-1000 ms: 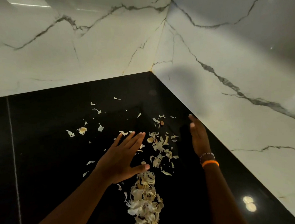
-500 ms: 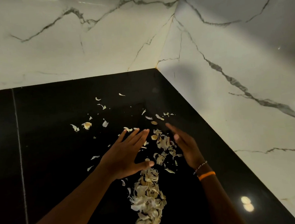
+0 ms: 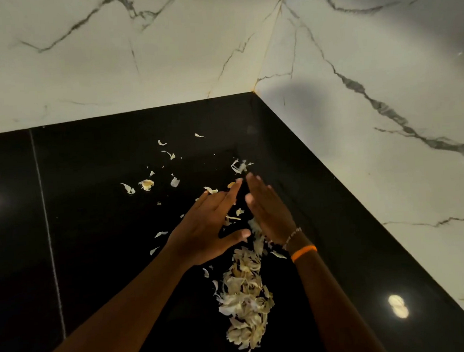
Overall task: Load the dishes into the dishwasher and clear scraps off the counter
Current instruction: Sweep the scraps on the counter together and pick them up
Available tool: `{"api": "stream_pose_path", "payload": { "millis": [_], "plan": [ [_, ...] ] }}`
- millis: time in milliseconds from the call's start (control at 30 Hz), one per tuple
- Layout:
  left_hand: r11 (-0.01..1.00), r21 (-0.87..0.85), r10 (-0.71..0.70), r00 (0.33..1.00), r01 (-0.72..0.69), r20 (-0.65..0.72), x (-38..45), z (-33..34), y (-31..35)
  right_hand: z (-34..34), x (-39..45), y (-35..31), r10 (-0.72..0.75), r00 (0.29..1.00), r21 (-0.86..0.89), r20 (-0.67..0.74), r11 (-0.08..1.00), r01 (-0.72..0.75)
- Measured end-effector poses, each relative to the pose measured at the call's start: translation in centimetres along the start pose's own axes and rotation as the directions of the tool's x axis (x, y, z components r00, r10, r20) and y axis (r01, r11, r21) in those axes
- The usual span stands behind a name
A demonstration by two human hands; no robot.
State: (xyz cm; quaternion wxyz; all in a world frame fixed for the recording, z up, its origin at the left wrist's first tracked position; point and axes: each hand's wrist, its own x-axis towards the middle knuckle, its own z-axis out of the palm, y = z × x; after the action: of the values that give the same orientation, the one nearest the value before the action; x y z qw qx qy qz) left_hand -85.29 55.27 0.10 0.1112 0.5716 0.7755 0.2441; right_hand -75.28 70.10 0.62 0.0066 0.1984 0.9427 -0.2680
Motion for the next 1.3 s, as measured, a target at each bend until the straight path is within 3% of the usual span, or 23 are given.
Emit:
{"api": "stream_pose_path", "payload": {
  "millis": [67, 100, 167, 233, 300, 367, 500, 567, 600, 667, 700, 733, 800, 867, 967, 1067, 1133, 1200, 1233, 1300],
  "plan": [
    [0.999, -0.047, 0.01, 0.992, -0.017, -0.129, -0.2, -0.1, -0.1, 0.0, -1.6, -1.1, -0.046, 0.999, 0.45, -0.003, 0.892, 0.042],
    [0.998, -0.051, 0.013, 0.984, -0.022, -0.179, -0.2, -0.2, -0.1, -0.5, -1.8, -1.0, -0.037, 0.998, 0.577, -0.05, 0.815, 0.06],
    [0.998, -0.045, 0.021, 0.97, -0.033, -0.244, -0.2, -0.3, -0.3, -1.8, -0.5, 0.5, 0.089, 0.977, 0.614, -0.191, 0.788, 0.048],
    [0.998, -0.055, 0.014, 0.959, -0.031, -0.283, -0.3, -0.3, -0.3, -2.9, 2.3, 2.3, 0.238, 0.934, 0.469, -0.267, 0.878, -0.089],
    [0.997, -0.079, -0.003, 0.951, -0.022, -0.309, -0.2, -0.2, -0.3, -3.2, 5.4, 3.5, 0.304, 0.926, 0.099, -0.223, 0.952, -0.288],
    [0.996, -0.088, -0.016, 0.939, -0.015, -0.344, -0.1, -0.1, -0.3, -2.5, 7.6, 3.1, 0.243, 0.96, -0.247, -0.137, 0.931, -0.271],
    [0.996, -0.092, -0.046, 0.912, 0.01, -0.407, 0.0, 0.1, -0.7, 0.1, 6.1, -0.6, -0.062, 0.995, -0.281, 0.084, 0.956, 0.083],
    [0.995, -0.093, -0.077, 0.883, 0.038, -0.462, 0.0, 0.1, -0.8, 1.1, 2.9, -1.7, -0.185, 0.964, -0.174, 0.193, 0.96, 0.219],
    [0.994, -0.099, -0.093, 0.876, 0.052, -0.473, 0.0, 0.1, -0.7, 1.1, 1.0, -2.1, -0.195, 0.953, -0.03, 0.231, 0.978, 0.207],
    [0.989, -0.119, -0.13, 0.895, 0.087, -0.427, -0.1, -0.2, -0.6, 0.4, -3.1, -3.2, -0.179, 0.947, 0.385, 0.267, 0.92, 0.065],
    [0.987, -0.115, -0.147, 0.916, 0.111, -0.373, 0.0, -0.3, -0.6, 0.0, -4.9, -3.2, -0.145, 0.966, 0.538, 0.212, 0.843, 0.008],
    [0.987, -0.092, -0.154, 0.937, 0.131, -0.314, -0.1, -0.4, -0.6, -0.1, -6.5, -3.0, -0.034, 0.994, 0.581, 0.107, 0.813, -0.034],
    [0.989, -0.047, -0.149, 0.971, 0.142, -0.187, -0.5, -0.5, -0.5, 0.0, -8.9, -1.5, 0.231, 0.962, 0.47, -0.144, 0.872, -0.138],
    [0.984, -0.088, -0.157, 0.987, 0.153, -0.04, -1.2, -0.2, 0.0, 1.1, -10.6, -0.8, 0.373, 0.892, 0.171, -0.256, 0.926, -0.337],
    [0.98, -0.128, -0.139, 0.985, 0.152, 0.102, -3.4, -0.1, 2.0, 3.2, -10.4, -2.1, 0.343, 0.909, 0.078, -0.237, 0.939, -0.334],
    [0.966, -0.223, -0.108, 0.987, 0.133, 0.122, -6.1, 0.2, 3.6, 4.9, -9.9, -5.2, 0.211, 0.96, 0.036, -0.186, 0.977, -0.208],
    [0.858, -0.446, -0.186, 0.964, 0.254, 0.19, -7.4, -0.3, 4.5, 5.5, -11.3, -7.9, 0.205, 0.962, 0.351, -0.181, 0.927, -0.132],
    [0.54, -0.767, -0.291, 0.932, 0.348, 0.218, -8.3, -1.3, 5.4, 5.7, -13.0, -9.3, 0.297, 0.936, 0.611, -0.191, 0.782, -0.123],
    [0.406, -0.854, -0.332, 0.923, 0.325, 0.193, -8.9, -1.8, 5.6, 5.9, -14.0, -9.8, 0.333, 0.914, 0.657, -0.232, 0.746, -0.105],
    [0.425, -0.866, -0.381, 0.92, 0.262, 0.091, -10.3, -2.8, 5.3, 6.2, -15.7, -10.3, 0.397, 0.866, 0.63, -0.303, 0.766, -0.131]
  ]
}}
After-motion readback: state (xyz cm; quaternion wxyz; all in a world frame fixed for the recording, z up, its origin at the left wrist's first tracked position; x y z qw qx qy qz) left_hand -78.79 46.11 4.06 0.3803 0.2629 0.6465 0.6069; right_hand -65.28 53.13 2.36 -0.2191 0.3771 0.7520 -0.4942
